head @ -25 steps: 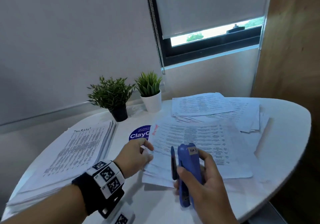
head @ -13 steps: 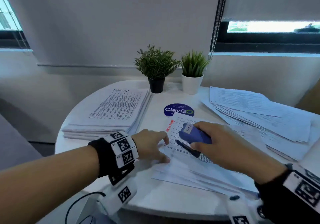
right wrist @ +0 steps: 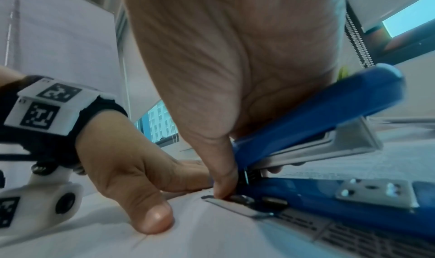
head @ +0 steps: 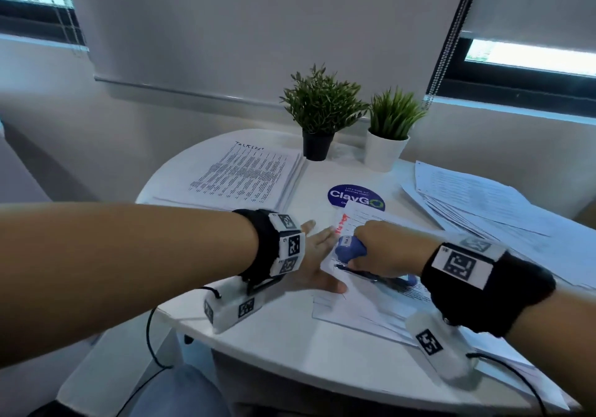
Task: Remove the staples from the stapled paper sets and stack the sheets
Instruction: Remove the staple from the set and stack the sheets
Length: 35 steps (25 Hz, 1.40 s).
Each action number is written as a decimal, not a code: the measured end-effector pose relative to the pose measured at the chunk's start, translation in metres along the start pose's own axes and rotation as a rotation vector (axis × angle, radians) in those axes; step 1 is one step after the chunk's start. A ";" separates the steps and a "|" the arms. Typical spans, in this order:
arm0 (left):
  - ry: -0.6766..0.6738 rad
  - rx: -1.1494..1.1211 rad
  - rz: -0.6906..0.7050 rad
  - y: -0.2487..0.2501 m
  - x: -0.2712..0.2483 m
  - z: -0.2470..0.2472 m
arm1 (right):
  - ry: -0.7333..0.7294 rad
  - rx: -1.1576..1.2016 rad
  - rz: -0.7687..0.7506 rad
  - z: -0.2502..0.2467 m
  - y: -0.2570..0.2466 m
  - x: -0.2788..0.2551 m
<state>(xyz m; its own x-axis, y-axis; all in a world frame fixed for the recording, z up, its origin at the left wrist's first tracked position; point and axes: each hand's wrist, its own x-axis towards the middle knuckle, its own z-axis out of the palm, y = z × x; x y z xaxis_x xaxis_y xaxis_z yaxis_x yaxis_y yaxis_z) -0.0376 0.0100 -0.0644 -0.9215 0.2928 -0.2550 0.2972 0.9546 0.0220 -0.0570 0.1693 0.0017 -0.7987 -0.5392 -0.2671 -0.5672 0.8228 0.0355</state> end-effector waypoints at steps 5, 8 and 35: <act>0.033 -0.037 0.024 0.000 0.001 -0.002 | 0.026 -0.003 -0.085 -0.001 0.000 0.002; 0.076 -0.084 0.050 0.001 -0.001 -0.005 | 0.075 -0.046 -0.196 -0.005 -0.005 -0.001; -0.006 -0.124 0.096 0.003 -0.008 -0.019 | 0.122 -0.009 -0.119 0.017 0.006 0.019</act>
<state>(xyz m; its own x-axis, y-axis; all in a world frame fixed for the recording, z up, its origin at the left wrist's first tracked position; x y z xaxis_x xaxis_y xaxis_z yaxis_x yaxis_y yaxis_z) -0.0338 0.0113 -0.0436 -0.8888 0.3830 -0.2517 0.3504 0.9219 0.1655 -0.0718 0.1671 -0.0196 -0.7438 -0.6511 -0.1510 -0.6607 0.7504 0.0190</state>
